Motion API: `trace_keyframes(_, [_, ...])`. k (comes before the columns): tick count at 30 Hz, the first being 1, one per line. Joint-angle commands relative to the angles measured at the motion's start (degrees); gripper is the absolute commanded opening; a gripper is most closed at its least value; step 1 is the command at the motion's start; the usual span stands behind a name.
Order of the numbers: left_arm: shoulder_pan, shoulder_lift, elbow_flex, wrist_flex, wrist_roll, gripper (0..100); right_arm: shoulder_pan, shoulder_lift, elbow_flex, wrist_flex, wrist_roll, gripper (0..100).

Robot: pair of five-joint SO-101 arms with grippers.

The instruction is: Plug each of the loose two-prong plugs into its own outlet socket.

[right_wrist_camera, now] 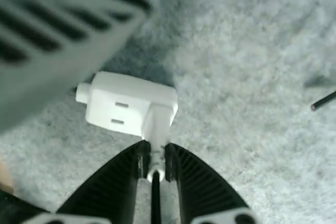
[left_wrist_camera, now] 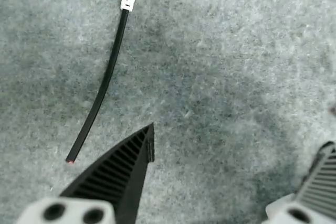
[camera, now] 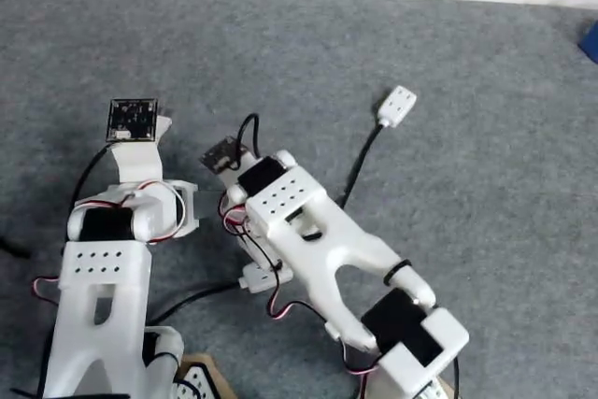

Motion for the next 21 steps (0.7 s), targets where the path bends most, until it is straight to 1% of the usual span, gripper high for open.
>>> trace_keyframes(1, [-0.48, -0.66, -0.13, -1.14, 0.62, 44, -0.92, 4.09, 1.36, -5.05, -0.26, 0.8])
trace_keyframes(7, [-0.48, -0.66, -0.13, -0.88, 0.62, 44, -0.92, 4.18, 4.79, -9.19, -0.35, 0.8])
trace_keyframes(10, [-0.40, -0.66, -0.04, -0.88, 0.62, 44, -0.66, 3.82, 6.11, -9.01, -0.26, 0.8])
trace_keyframes(14, [-0.04, -0.40, 0.04, -0.88, 0.35, 44, -0.22, 2.51, 2.33, -1.71, 0.44, 1.2])
trace_keyframes(16, [-0.04, -0.31, 0.04, -0.88, 0.35, 44, -0.13, 0.66, -0.48, 2.51, 2.81, 1.3])
trace_keyframes(21, [-0.04, -0.31, 0.04, -0.88, 0.35, 44, -0.04, -7.87, -6.11, 8.40, 3.96, 1.4])
